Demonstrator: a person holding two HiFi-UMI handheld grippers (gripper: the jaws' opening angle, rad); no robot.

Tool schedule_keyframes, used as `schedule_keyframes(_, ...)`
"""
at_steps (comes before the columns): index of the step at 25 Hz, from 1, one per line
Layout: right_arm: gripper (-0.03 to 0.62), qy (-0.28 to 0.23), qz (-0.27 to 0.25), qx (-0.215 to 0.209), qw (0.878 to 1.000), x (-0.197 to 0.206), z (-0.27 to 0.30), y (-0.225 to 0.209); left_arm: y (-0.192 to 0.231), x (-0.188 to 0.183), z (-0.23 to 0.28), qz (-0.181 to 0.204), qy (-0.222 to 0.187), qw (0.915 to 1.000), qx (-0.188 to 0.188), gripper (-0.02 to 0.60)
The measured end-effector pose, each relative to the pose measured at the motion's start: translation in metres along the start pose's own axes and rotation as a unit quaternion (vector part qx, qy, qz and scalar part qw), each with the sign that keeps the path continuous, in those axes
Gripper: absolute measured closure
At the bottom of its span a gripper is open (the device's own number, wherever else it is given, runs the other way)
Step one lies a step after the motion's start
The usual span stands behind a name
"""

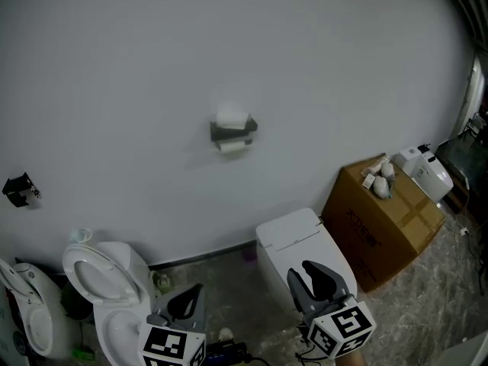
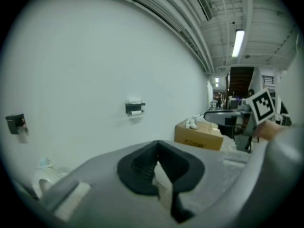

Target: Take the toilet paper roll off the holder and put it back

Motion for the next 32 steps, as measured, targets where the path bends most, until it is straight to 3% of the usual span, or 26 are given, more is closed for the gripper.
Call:
schedule_keyframes(18, 0.477, -0.001, -0.004, 0.024, 1.0, -0.028, 0.153, -0.053, 0.107, -0.046, 0.134, 0.0, 0.005, 0.9996, 0.029, 0.586)
schedule_keyframes(32, 0.477, 0.011, -0.008, 0.019, 1.0, -0.028, 0.224, -0.064, 0.154, -0.048, 0.179, -0.007, 0.018, 0.9993, 0.033, 0.586)
Point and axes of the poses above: the fingertips, and each gripper's own axes: z forward along the fingers, y to its left, x out of its underside, the point moved 6 cm from there along -z, backward along the fingers, and after that the axes turned 10 degrees about -x, right-handed, at the moved point
